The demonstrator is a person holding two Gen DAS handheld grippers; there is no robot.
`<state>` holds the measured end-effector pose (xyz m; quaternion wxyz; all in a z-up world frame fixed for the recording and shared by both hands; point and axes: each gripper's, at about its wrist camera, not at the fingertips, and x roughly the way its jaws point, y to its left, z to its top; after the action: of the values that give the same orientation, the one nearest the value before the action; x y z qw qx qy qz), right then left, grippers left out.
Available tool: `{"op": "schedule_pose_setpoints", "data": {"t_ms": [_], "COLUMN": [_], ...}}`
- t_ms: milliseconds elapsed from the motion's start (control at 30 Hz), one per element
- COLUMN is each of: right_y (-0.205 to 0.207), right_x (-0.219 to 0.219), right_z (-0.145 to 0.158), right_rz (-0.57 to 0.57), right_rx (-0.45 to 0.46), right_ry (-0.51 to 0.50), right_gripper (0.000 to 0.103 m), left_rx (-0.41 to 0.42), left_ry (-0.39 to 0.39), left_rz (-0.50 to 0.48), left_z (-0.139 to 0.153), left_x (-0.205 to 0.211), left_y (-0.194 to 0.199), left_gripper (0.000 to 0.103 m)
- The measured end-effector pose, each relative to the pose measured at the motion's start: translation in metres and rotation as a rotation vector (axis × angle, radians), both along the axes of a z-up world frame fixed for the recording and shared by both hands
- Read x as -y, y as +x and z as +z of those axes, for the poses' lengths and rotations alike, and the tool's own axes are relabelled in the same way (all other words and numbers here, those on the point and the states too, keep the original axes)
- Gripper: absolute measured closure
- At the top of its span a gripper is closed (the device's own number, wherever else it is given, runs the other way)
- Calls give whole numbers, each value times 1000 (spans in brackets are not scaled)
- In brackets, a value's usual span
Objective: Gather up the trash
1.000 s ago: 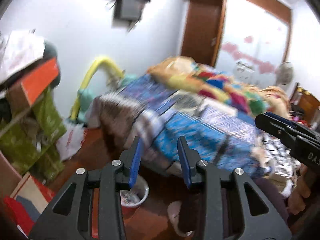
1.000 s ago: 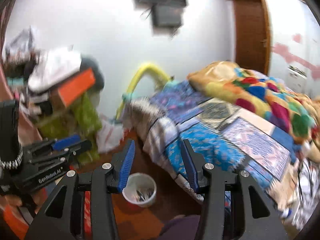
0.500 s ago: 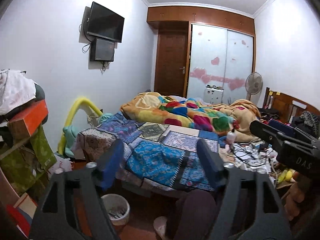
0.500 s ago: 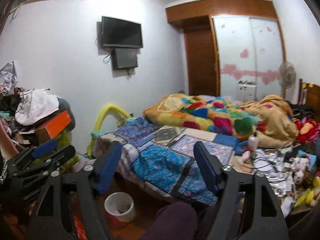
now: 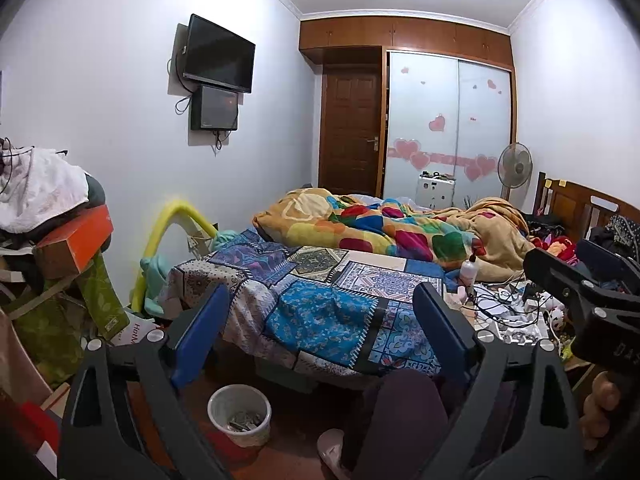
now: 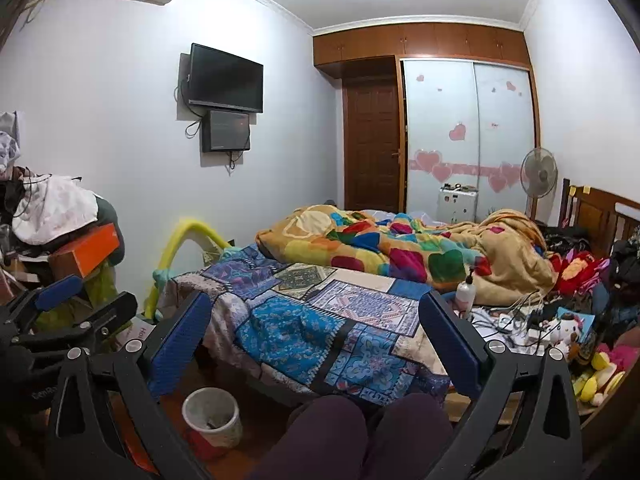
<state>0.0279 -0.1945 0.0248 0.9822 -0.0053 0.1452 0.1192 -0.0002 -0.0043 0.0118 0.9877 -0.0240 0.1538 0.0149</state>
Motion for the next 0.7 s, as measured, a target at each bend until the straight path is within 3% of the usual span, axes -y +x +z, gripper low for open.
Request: {"op": "schedule_pose_setpoints", "data": {"t_ms": [700], "right_y": [-3], "right_x": [6], "right_z": [-6], "right_rz": [19], "right_rx": [-38], "right_ry": [10], "right_gripper": [0], "left_rx": [-28], "left_ry": [-40], "left_rz": [21], "left_z": [-7], "left_x": [-5], "left_y": [0], "left_gripper": [7]}}
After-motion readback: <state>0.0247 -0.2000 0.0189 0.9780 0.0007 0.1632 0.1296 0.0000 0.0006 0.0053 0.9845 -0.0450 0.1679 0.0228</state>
